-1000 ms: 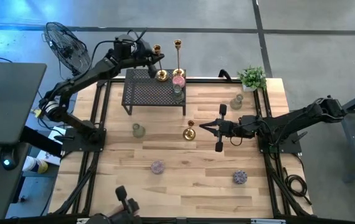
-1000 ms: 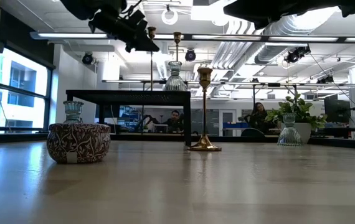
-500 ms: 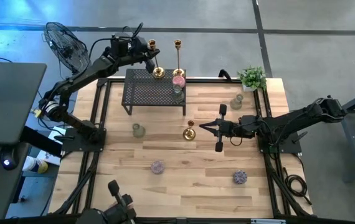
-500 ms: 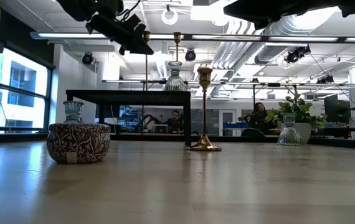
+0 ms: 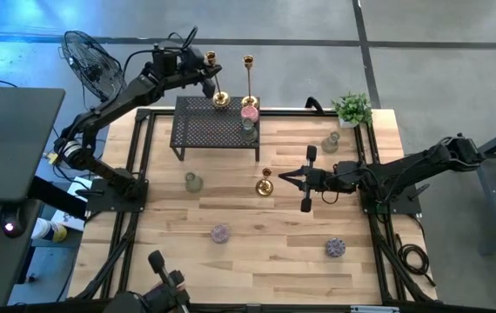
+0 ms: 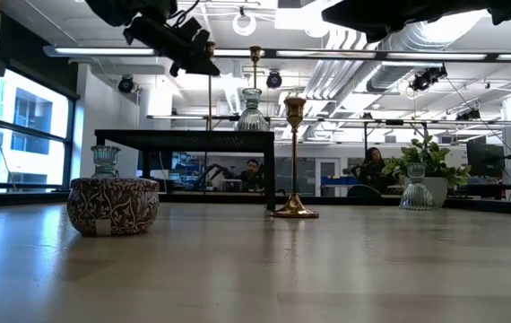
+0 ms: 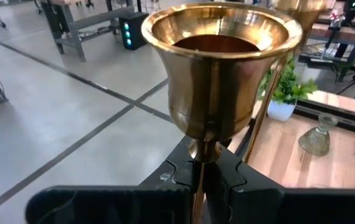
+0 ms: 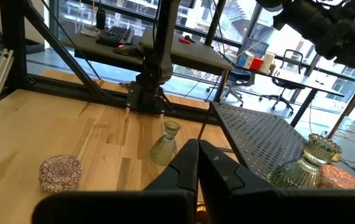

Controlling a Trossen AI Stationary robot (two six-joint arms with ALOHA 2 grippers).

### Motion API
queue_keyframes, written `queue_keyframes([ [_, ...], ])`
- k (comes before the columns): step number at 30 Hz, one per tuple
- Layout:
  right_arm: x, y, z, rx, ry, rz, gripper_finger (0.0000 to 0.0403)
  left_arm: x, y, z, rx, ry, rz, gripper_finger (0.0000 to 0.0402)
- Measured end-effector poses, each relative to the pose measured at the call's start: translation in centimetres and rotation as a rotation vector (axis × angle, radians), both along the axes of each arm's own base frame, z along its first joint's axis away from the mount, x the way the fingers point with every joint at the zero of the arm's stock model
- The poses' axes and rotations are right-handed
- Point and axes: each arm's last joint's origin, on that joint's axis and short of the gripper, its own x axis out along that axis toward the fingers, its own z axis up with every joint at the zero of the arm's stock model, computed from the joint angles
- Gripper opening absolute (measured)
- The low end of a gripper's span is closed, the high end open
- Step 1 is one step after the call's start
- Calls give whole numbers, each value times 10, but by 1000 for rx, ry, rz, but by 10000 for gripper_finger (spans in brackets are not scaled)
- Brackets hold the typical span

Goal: Pick & Place candle stick holders
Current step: Put the bottom gold candle holder on the shelf

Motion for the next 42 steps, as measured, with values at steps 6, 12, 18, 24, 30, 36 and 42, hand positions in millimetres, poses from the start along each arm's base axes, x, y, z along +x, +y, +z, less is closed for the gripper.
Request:
queue_keyframes([
  [6,0,0,0,0,0,0,1,0,0,0,-3,5,5,8],
  [12,0,0,0,0,1,0,1,-5,3,-1,-15,13,32,8],
  [18,0,0,0,0,1,0,1,-11,10,-3,-62,-13,29,8],
  [24,0,0,0,0,2,0,2,-6,16,-11,-73,-3,22,8],
  [30,0,0,0,-1,3,0,2,-4,19,-12,-72,-4,19,8],
  [36,0,0,0,-1,3,0,1,-3,19,-12,-82,-29,4,8],
  [42,0,0,0,-3,4,0,1,-2,19,-13,-88,-31,-8,8],
])
